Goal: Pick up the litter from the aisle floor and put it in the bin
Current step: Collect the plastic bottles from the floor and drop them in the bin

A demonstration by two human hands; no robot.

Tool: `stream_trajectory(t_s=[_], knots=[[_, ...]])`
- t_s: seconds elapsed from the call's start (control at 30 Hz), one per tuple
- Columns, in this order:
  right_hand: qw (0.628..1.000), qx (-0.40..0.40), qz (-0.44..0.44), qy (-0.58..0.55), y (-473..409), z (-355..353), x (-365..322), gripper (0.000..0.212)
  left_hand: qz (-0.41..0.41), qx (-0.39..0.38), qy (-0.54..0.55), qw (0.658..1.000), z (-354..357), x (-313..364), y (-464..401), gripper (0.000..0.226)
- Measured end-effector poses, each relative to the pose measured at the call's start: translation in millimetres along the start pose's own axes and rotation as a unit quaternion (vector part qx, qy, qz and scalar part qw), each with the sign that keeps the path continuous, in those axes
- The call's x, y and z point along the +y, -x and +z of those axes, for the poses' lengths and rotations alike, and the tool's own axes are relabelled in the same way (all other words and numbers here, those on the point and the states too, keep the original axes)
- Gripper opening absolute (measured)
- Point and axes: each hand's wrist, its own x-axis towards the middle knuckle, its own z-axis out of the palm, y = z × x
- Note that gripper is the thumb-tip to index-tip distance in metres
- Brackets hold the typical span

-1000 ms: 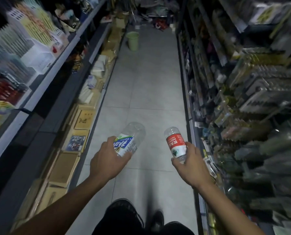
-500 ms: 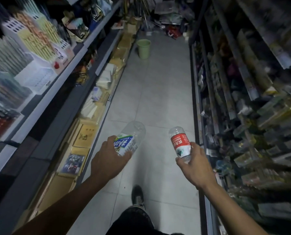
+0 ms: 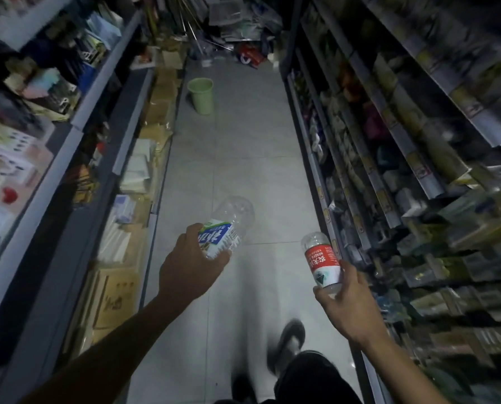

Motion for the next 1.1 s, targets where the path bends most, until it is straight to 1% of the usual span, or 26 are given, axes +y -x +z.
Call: stream_trajectory(t_s=[0.23,0.33,0.37,0.53,0.63,0.73,0.9,1.1], knots=[[1.0,-0.004,0.003,-0.019,-131.8,-2.7,-23.5,0.078,0.02,-0.017,-0.016,1.0,36.6,53.6,-123.6,0.078],[1.0,-0.014,0.001,-0.022,-196.6,-12.8,-39.3,0.078,0.027,-0.016,-0.017,0.999,46.0,76.5,-170.7,0.074],[1.0,-0.018,0.0,-0.024,-218.2,-17.0,-45.6,0.077,0.028,-0.013,-0.021,0.999,48.1,83.3,-185.7,0.076],[0.998,-0.049,-0.036,-0.022,-317.5,-32.6,-84.1,0.075,0.006,0.023,-0.041,0.999,57.4,104.9,-251.4,0.099],[0.996,-0.066,-0.062,-0.006,-369.8,-34.7,-110.3,0.076,-0.021,0.033,-0.046,0.998,57.2,110.3,-283.5,0.102],[0.993,-0.077,-0.089,0.007,-416.4,-33.3,-142.4,0.076,-0.055,0.044,-0.05,0.996,52.2,110.5,-316.8,0.094],[0.987,-0.093,-0.127,0.017,-496.1,-21.1,-202.6,0.074,-0.096,0.077,-0.04,0.992,38.9,97.5,-386.6,0.094],[0.986,-0.08,-0.144,0.02,-591.5,0.6,-279.0,0.075,-0.081,0.091,-0.032,0.992,21.9,83.0,-500.8,0.089]])
